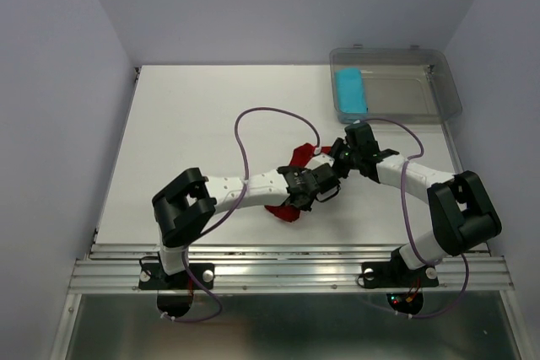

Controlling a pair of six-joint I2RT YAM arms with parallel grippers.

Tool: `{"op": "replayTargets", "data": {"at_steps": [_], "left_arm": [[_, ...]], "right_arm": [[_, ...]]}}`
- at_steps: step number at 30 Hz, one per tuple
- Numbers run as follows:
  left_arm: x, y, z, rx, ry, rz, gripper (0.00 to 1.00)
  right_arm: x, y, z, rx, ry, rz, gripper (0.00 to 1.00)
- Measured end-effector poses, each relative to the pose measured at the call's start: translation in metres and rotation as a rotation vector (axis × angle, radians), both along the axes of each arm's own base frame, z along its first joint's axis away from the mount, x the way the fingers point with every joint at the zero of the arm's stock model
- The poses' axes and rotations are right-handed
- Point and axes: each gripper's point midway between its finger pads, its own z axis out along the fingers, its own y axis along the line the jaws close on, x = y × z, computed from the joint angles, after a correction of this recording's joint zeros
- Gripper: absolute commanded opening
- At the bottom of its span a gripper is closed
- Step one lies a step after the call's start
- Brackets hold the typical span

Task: Roll the t-shirts
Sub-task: Roll the T-shirt to the center of the board.

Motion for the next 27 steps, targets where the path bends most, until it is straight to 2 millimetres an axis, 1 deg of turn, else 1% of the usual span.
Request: {"op": "replayTargets", "data": {"at_steps": [1, 2, 3, 4, 5, 7, 10, 11, 12, 13, 15, 16, 18, 19, 20, 24, 27], "left_arm": [[0.0, 0.0, 0.0, 0.002, 0.002, -0.009, 0.09], [-0.001, -0.001, 0.0, 0.0, 0.007, -0.017, 0.05], [-0.001, -0.001, -0.001, -0.001, 0.017, -0.032, 0.03], [-0.001, -0.004, -0.001, -0.018, 0.033, -0.039, 0.0], [-0.002, -0.007, -0.002, -0.051, 0.06, -0.059, 0.0], [-0.002, -0.006, -0.002, -0.111, 0.1, -0.073, 0.0], [0.001, 0.003, 0.003, -0.258, 0.191, -0.073, 0.0], [0.004, 0.005, 0.005, -0.285, 0.203, -0.068, 0.0], [0.006, 0.01, 0.008, -0.359, 0.232, -0.064, 0.0], [0.008, 0.014, 0.008, -0.396, 0.247, -0.057, 0.0], [0.009, 0.02, 0.007, -0.476, 0.288, -0.054, 0.0], [0.007, 0.019, 0.006, -0.508, 0.305, -0.059, 0.0], [0.0, 0.017, 0.002, -0.584, 0.354, -0.075, 0.0], [-0.004, 0.016, 0.001, -0.621, 0.383, -0.078, 0.0], [-0.007, 0.015, 0.0, -0.65, 0.403, -0.08, 0.0], [-0.017, 0.01, 0.004, -0.772, 0.473, -0.098, 0.0], [-0.022, 0.007, 0.006, -0.838, 0.522, -0.1, 0.0]], "right_arm": [[0.0, 0.0, 0.0, 0.0, 0.0, 0.0, 0.05], [0.0, 0.0, 0.0, 0.0, 0.0, 0.0, 0.18], [0.0, 0.0, 0.0, 0.0, 0.0, 0.0, 0.23], [0.0, 0.0, 0.0, 0.0, 0.0, 0.0, 0.37], [0.0, 0.0, 0.0, -0.001, -0.001, -0.001, 0.44], [0.0, -0.001, 0.0, -0.004, -0.002, -0.002, 0.54], [0.001, -0.001, 0.0, -0.008, -0.007, -0.003, 0.64], [0.001, -0.002, 0.002, -0.01, -0.013, -0.002, 0.65], [0.001, -0.002, 0.004, -0.012, -0.021, -0.003, 0.65], [0.002, -0.003, 0.006, -0.016, -0.029, -0.001, 0.66], [0.003, -0.005, 0.013, -0.027, -0.048, -0.005, 0.68], [0.005, -0.007, 0.017, -0.034, -0.059, -0.007, 0.68], [0.009, -0.009, 0.029, -0.045, -0.095, -0.012, 0.69], [0.012, -0.011, 0.039, -0.055, -0.123, -0.019, 0.69], [0.013, -0.013, 0.043, -0.06, -0.135, -0.022, 0.7], [0.018, -0.02, 0.072, -0.086, -0.218, -0.038, 0.7], [0.02, -0.023, 0.085, -0.101, -0.262, -0.037, 0.67]]}}
